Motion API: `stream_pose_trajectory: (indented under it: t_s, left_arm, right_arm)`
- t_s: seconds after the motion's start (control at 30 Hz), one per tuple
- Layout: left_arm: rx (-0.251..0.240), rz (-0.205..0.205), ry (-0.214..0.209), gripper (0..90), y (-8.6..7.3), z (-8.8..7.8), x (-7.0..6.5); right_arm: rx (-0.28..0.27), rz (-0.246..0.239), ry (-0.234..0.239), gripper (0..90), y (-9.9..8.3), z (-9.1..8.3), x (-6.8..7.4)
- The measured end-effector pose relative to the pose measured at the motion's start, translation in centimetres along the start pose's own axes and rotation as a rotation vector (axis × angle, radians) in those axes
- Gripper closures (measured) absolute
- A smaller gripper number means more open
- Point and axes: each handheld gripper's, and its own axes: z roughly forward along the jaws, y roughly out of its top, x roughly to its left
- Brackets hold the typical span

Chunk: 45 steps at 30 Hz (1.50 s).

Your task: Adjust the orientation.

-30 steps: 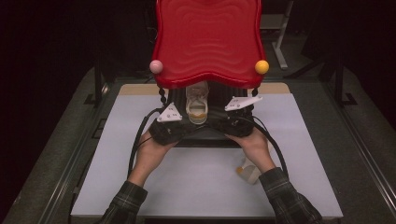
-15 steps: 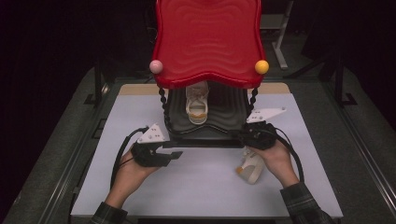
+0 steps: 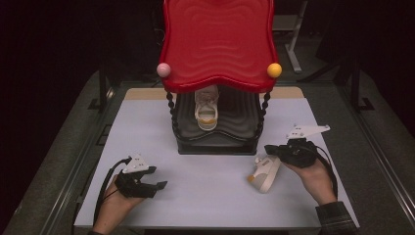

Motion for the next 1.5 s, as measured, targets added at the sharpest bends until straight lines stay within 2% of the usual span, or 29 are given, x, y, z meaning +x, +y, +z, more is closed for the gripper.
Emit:
stream_pose_trajectory:
  t_s: [0.1, 0.27, 0.43, 0.57, 0.93, 1.3, 1.5]
  left_arm:
    - [0.013, -0.014, 0.023, 23.0, -1.0, 0.4, 0.6]
    - [0.046, -0.001, 0.046, 15.6, -2.1, 1.5, 1.0]
    - [-0.022, -0.005, 0.040, 13.2, -2.9, 1.6, 1.1]
    - [-0.022, -0.005, 0.041, 13.2, -2.9, 1.6, 1.1]
    - [-0.023, -0.003, 0.041, 13.2, -3.0, 1.6, 1.1]
    - [-0.023, -0.003, 0.042, 13.2, -3.0, 1.6, 1.1]
    - [-0.024, -0.002, 0.043, 13.2, -3.0, 1.6, 1.1]
  right_arm:
    - [0.012, 0.015, -0.020, 89.3, -0.9, -0.6, -0.6]
    - [0.026, 0.039, -0.042, 89.3, -2.2, -1.5, -1.2]
    - [0.038, 0.053, -0.047, 89.3, -3.2, -2.0, -1.4]
    - [0.036, 0.051, -0.042, 89.2, -3.7, -2.0, -1.3]
    - [0.049, 0.038, -0.013, 89.3, -3.5, -1.2, -0.7]
    - [0.048, 0.048, -0.019, 89.3, -3.9, -1.6, -0.7]
    - [0.044, 0.065, -0.025, 89.3, -4.7, -2.4, -0.8]
